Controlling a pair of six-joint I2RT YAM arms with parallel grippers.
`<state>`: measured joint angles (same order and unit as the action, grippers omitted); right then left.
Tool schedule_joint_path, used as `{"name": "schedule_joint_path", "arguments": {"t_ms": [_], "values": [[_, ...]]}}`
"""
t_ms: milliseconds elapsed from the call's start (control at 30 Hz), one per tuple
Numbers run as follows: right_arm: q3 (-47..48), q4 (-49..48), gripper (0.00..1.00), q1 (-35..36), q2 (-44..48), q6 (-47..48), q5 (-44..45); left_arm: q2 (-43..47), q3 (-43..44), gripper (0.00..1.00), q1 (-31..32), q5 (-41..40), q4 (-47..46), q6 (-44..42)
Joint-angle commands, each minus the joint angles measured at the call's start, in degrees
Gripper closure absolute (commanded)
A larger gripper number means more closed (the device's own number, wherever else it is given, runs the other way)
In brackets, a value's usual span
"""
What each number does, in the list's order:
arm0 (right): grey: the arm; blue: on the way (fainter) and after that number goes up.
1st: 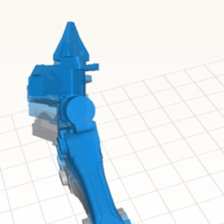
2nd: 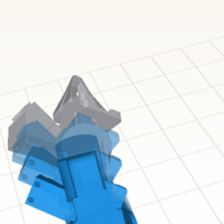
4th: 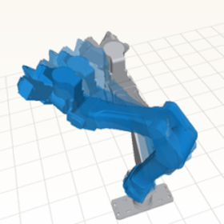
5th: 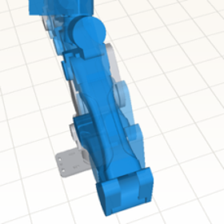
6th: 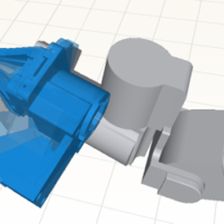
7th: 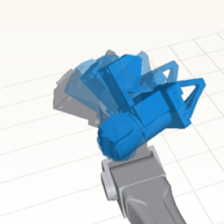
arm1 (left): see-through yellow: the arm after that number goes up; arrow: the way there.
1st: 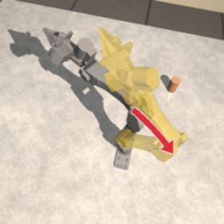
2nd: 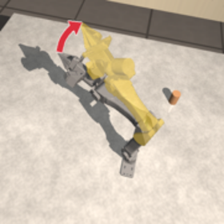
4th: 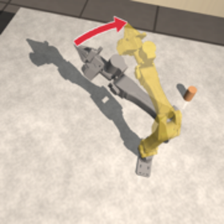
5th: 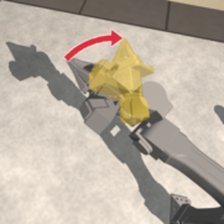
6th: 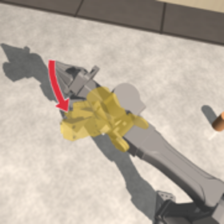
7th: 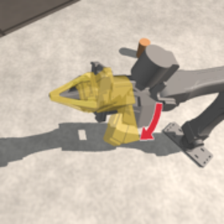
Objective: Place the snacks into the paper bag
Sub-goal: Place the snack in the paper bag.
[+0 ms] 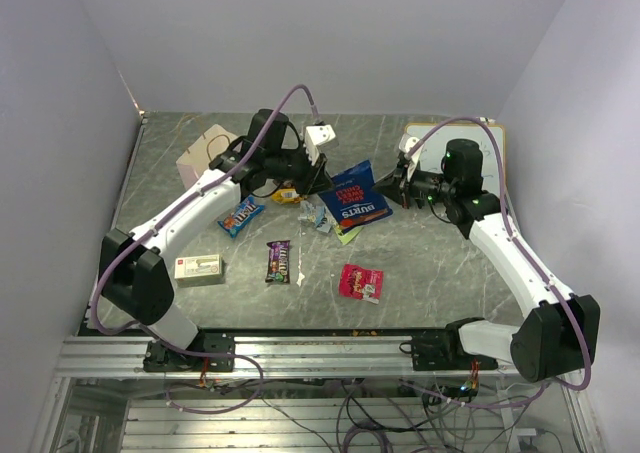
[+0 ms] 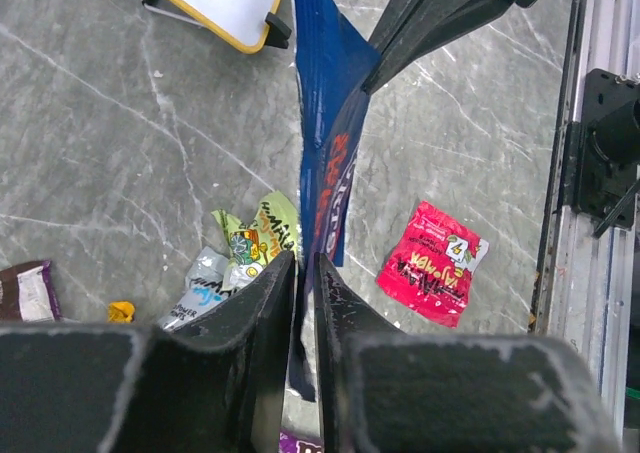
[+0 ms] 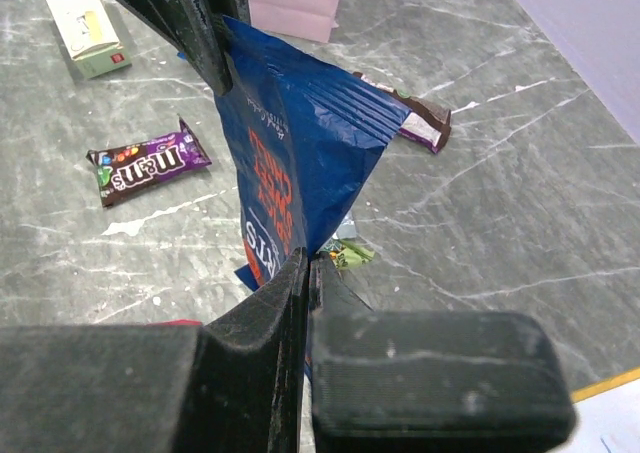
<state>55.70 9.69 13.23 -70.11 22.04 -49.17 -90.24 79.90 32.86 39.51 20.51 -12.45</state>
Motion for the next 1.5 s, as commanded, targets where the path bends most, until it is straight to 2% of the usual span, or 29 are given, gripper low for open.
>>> {"name": "schedule_joint_path", "arguments": {"t_ms": [0,133,300,400,467,600,667,733,933,1100,1367,1467], "values": [[-0.54,-3.06,1.0,0.03,1.38,-1.2,-1.01,-0.2,-1.06,0.75,0.51,3.18,-2.88,0.85],[-0.93,-3.41,1.0,-0.05,1.45,-1.53,-0.85,-0.18,-1.65,0.77,0.53,3.62,-2.98,0.89],[-1.8,-4.56,1.0,-0.27,1.81,-2.09,-0.54,0.71,-1.68,0.92,0.54,3.58,-2.4,-0.15],[-1.95,-4.64,0.99,-0.86,1.77,-2.63,-0.62,2.46,-1.98,0.93,0.5,2.62,-1.77,-1.52],[-2.02,-4.08,0.85,-1.56,1.53,-2.31,-1.43,3.92,-2.07,0.93,0.53,0.83,-1.01,-2.75],[-2.24,-2.81,0.51,-3.41,1.32,-1.57,-3.79,7.29,-1.21,0.93,0.45,-5.1,2.28,-5.63],[-2.19,-2.05,0.41,-4.44,1.29,-1.23,-4.89,9.14,-0.79,0.93,0.36,-7.53,3.99,-7.35],[-2.05,-1.82,0.37,-5.59,1.5,-1.29,-5.39,10.92,-0.08,0.93,0.13,-10.06,6.18,-9.25],[-4.18,-5.49,0.35,-9.35,2.34,-4.21,-5.54,14.36,4.04,0.93,-0.19,-21.48,15.1,-12.86],[-3.98,-4.85,0.35,-10.05,1.46,-3.7,-3.57,17.44,7.53,0.93,-1.1,-30.12,19.38,-12.3],[-3.84,-3.98,0.35,-10.8,-0.32,-2.99,-2.6,22.68,13.98,0.93,-9.07,-34.02,22.77,-8.03],[-3.85,-3.92,0.35,-10.78,-0.51,-2.89,-2.43,22.77,18.47,0.93,-10.85,-37.91,25.19,-7.77]]}}
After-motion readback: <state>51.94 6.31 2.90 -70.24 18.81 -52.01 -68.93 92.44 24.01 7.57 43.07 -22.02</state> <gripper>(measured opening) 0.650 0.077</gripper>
